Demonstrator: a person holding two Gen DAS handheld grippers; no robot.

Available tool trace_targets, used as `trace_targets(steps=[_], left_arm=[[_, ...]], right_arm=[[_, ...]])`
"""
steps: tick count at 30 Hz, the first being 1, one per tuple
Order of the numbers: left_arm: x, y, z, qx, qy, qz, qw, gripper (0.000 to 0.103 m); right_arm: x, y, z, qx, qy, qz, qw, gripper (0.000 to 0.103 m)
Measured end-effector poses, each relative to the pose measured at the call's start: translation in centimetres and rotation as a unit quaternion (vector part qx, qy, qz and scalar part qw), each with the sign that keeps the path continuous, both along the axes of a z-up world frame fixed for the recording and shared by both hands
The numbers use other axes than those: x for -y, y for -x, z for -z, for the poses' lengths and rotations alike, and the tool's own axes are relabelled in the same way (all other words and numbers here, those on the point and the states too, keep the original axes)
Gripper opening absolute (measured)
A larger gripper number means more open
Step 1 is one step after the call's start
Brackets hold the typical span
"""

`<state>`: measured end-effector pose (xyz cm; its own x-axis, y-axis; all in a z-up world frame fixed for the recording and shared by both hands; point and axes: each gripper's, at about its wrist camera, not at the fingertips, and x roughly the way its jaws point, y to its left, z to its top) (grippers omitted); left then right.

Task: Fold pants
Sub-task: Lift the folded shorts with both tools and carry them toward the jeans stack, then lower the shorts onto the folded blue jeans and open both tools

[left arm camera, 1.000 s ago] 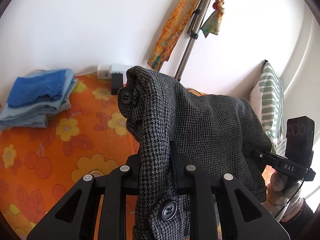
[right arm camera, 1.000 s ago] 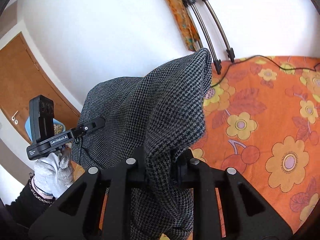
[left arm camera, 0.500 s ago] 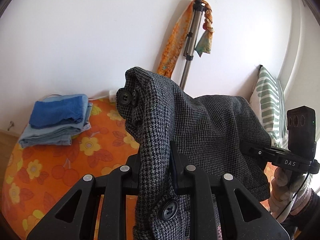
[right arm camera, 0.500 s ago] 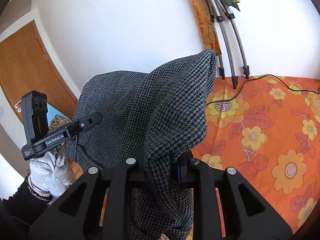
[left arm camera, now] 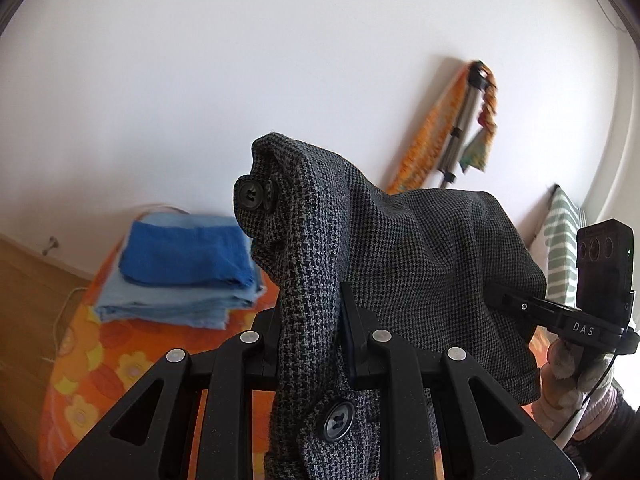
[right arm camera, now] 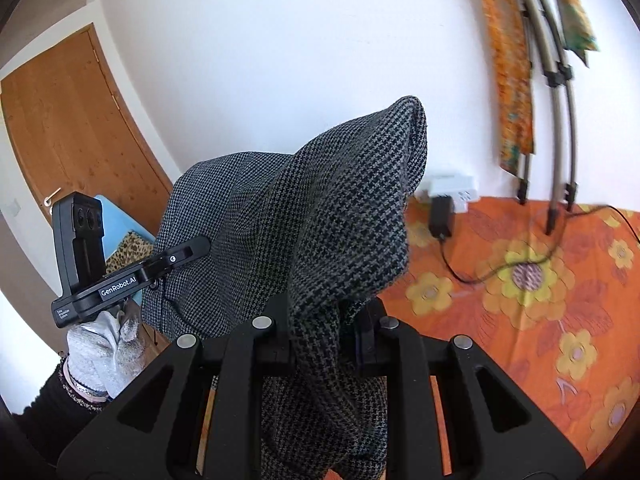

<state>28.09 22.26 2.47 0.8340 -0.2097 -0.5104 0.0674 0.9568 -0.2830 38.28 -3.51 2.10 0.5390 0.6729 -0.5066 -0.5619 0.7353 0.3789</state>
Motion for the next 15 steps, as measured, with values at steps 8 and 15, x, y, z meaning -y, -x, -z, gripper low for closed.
trace_targets(steps=[8, 15], left_arm=[[-7.1, -3.7, -1.2, 0.015, 0.007, -0.049, 0.9987, 0.019], [-12.9, -8.0, -0.4, 0.016, -0.001, -0.083, 0.9965, 0.019]], right_arm=[[-8.6, -5.1, -2.2, 0.028, 0.012, -0.027, 0.999, 0.019], [-15.8, -10.8, -1.9, 0.026, 0.014, -0.043, 0.999, 0.019]])
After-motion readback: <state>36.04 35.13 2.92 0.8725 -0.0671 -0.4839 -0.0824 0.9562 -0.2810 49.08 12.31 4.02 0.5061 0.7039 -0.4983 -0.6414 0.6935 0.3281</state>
